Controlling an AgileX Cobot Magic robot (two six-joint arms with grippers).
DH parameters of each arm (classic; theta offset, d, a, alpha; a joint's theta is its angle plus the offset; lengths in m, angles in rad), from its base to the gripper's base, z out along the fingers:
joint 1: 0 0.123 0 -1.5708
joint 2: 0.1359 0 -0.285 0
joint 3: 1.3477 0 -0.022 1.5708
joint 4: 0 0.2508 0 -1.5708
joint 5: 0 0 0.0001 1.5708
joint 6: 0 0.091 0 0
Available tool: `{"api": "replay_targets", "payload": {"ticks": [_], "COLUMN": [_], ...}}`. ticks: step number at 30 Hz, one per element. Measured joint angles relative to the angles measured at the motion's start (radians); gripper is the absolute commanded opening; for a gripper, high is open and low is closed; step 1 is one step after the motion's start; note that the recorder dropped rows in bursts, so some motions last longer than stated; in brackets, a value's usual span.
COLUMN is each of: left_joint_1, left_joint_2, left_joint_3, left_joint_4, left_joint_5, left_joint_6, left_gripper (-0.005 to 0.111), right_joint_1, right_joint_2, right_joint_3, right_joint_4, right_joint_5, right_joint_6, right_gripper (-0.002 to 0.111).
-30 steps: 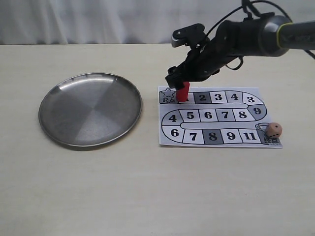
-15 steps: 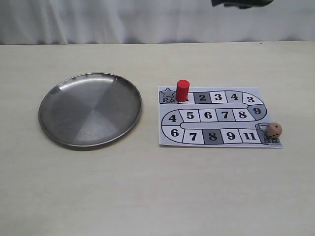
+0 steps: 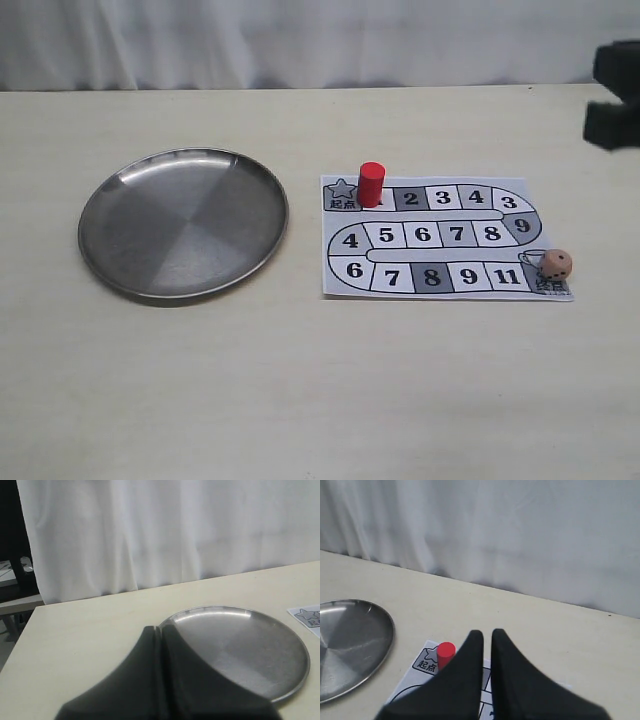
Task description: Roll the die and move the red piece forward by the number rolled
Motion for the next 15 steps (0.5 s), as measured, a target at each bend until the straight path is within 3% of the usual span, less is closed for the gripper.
{"api": "replay_targets", "payload": {"ticks": [7, 15], "left_joint_1": [0.000, 0.000], "left_joint_2": [0.000, 0.000], "left_joint_3": [0.000, 0.000], "left_joint_4": [0.000, 0.000], "left_joint_5": [0.000, 0.000], "left_joint_6": [0.000, 0.000], "left_gripper": [0.000, 0.000], "right_joint_1": [0.000, 0.000], "right_joint_2": [-0.359, -0.681], "right_joint_3": [0.317, 0.532], "right_joint_4": [0.068, 0.072], "right_joint_5": [-0.115, -0.121], "right_joint_6": [0.002, 0.002], "right_gripper": [0.005, 0.005]}}
